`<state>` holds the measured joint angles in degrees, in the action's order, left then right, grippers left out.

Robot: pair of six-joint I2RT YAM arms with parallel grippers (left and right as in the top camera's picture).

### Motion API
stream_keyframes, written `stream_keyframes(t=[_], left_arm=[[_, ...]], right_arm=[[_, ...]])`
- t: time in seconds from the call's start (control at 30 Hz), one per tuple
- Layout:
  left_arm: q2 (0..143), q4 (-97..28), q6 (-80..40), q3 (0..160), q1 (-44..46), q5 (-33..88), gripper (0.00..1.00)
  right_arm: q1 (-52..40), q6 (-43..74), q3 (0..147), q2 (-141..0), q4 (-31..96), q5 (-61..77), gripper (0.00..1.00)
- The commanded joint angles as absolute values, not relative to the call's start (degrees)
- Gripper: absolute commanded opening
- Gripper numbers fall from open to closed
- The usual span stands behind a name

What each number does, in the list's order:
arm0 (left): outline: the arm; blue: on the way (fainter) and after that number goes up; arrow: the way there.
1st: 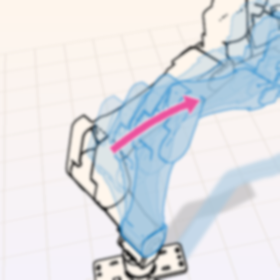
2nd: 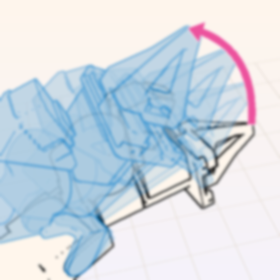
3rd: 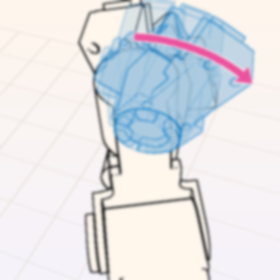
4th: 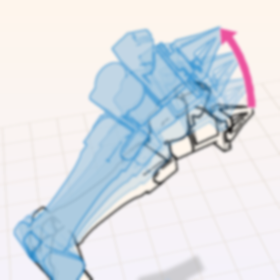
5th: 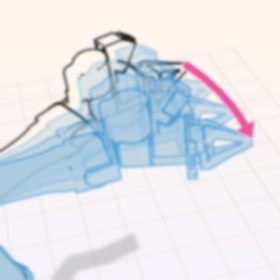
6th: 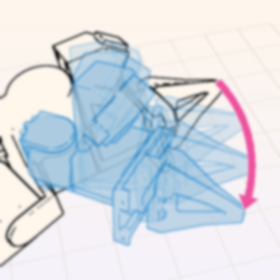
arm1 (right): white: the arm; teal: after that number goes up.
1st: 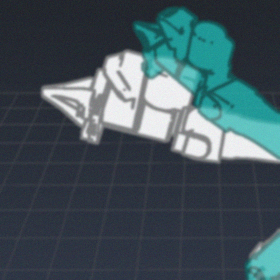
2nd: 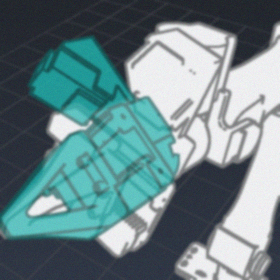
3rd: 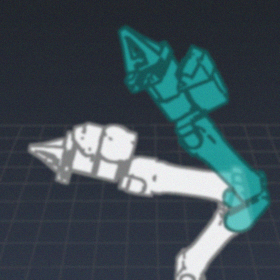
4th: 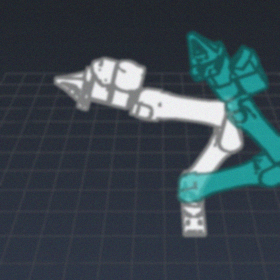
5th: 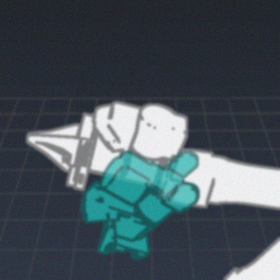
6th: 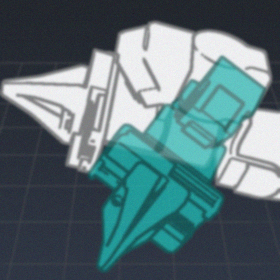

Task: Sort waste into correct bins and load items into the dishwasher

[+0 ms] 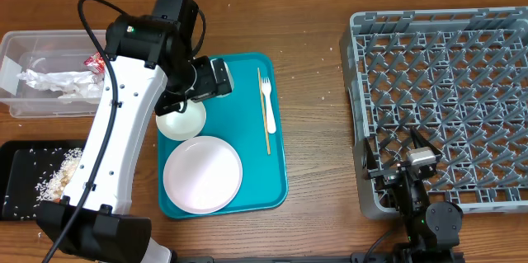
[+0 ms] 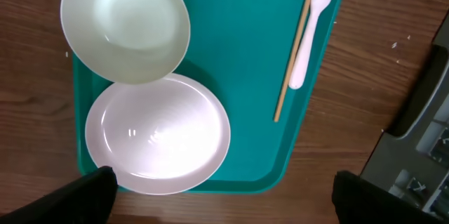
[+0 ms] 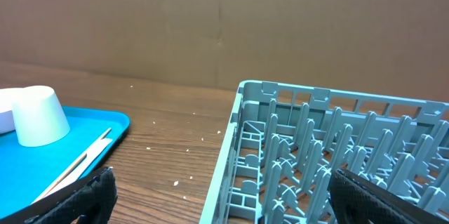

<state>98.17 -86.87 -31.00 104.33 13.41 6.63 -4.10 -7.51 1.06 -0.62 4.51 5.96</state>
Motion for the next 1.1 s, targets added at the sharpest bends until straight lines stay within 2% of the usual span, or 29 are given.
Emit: stream_keyframes(t=[0.0,0.1,0.47,0.6,1.07], left_arm=[[98.54,-88.75,-37.19,104.73,12.75,0.60,1.00],[98.54,-90.41,-42.92,104.73,10.48,-2.79,1.00],[98.56,-94.28,-44.40,104.68,-9.61,-4.01,1.00],[98.56,-95.64,-44.38,104.68,-14.35,-3.84,1.00],[98.94,-92.44,-46.37,104.29,-15.00,-3.64,1.00]], right_arm=[[-3.73,-7.07,0.47,-0.19,4.25,5.61,1.00],[-3.73,-7.07,0.47,-0.19,4.25,5.61,1.00],[-3.73,-7.07,0.47,-0.19,4.25,5.61,1.00],[-3.73,-7.07,0.47,-0.19,4.25,5.61,1.00],[-3.73,-7.07,0.47,-0.19,4.25,5.61,1.00]])
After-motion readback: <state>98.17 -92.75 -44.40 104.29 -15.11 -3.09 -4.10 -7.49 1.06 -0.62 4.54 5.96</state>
